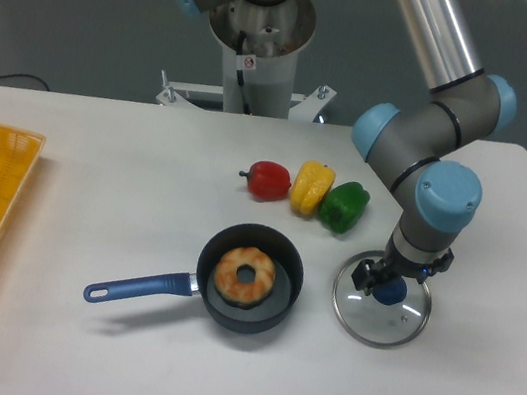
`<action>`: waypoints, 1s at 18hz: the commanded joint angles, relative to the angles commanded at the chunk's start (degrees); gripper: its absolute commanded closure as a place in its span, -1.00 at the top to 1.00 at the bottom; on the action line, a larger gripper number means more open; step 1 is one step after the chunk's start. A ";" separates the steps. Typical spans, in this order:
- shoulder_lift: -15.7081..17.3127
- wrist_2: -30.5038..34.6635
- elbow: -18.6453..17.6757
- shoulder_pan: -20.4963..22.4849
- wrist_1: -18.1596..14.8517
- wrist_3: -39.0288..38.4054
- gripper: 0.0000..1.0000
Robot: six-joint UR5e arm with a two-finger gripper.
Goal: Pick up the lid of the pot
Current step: 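Lower the gripper down around the blue knob, then close the gripper on the blue knob of the lid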
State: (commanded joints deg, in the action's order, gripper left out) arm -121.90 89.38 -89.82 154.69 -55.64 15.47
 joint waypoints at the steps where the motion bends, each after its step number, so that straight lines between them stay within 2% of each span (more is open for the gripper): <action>1: -0.17 0.00 0.00 -0.09 0.00 0.00 1.00; 14: -0.44 -0.09 -0.79 -0.18 1.06 0.09 1.00; 18: -0.44 -0.09 -0.79 -0.18 1.14 0.00 0.90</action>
State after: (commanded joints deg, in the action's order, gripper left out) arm -122.34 89.30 -90.62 154.51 -54.49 15.47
